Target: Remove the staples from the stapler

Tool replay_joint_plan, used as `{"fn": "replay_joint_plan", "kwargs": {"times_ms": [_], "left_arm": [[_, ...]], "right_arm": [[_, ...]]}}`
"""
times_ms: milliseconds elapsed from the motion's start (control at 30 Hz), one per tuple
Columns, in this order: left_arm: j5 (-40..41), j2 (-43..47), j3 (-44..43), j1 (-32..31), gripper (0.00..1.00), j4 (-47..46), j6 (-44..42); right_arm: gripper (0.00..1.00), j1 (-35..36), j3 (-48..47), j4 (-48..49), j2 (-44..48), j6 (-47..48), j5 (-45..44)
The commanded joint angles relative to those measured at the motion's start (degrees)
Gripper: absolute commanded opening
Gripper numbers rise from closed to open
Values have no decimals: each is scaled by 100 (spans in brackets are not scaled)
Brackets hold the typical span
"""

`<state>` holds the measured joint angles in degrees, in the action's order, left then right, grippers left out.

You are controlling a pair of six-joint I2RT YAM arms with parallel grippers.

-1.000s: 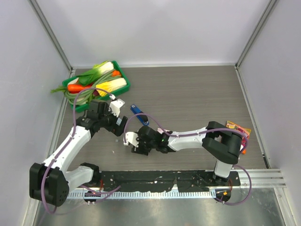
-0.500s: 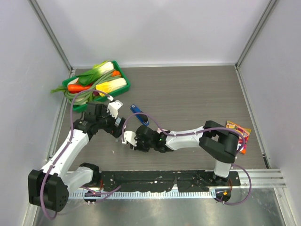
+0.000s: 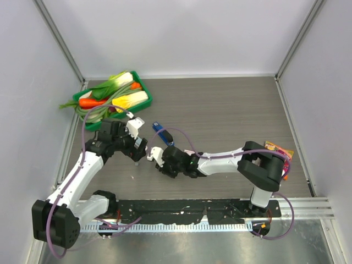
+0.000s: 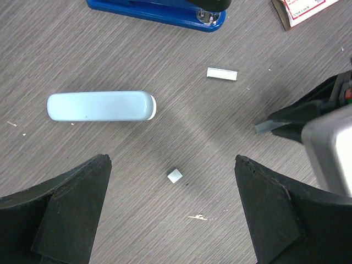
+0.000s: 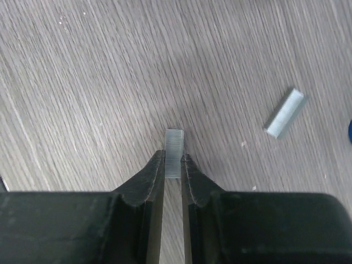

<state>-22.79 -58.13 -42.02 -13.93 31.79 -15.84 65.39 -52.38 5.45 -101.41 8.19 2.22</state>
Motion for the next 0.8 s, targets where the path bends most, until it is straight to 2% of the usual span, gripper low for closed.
{"fn": "replay_joint_plan", "kwargs": {"times_ms": [0, 100, 200, 300, 333, 400, 433, 567, 767], "left_arm": [[-138, -23, -569, -118, 97, 73, -305], [-121, -119, -946, -241, 90, 256, -420], [-112, -41, -1500, -390, 100, 889, -1051], [-261, 353, -1862, -444, 100, 1592, -2324], [-322, 485, -1828, -452, 100, 1637, -3067], [-437, 949, -1433, -452, 100, 1568, -3766], [-559, 1100, -1223, -461, 100, 1428, -4065], [-806, 1935, 137, -540, 100, -308, -4558], [-1324, 2815, 1413, -690, 100, -2113, -5447]], "right_arm": [[1, -280, 175, 34, 709, -1036, 234], [1, -588, 281, 148, 1201, -1687, 665], [1, -886, 299, 184, 1622, -2180, 1157], [1, -1176, 290, 306, 1860, -2654, 1675], [1, -1255, 298, 377, 1887, -2803, 1816], [1, -1405, 290, 631, 1940, -3208, 2306], [1, -1432, 281, 702, 1932, -3331, 2449], [1, -1599, 246, 1089, 1888, -3937, 3099], [1, -1678, 254, 1484, 1914, -4430, 3715]]}}
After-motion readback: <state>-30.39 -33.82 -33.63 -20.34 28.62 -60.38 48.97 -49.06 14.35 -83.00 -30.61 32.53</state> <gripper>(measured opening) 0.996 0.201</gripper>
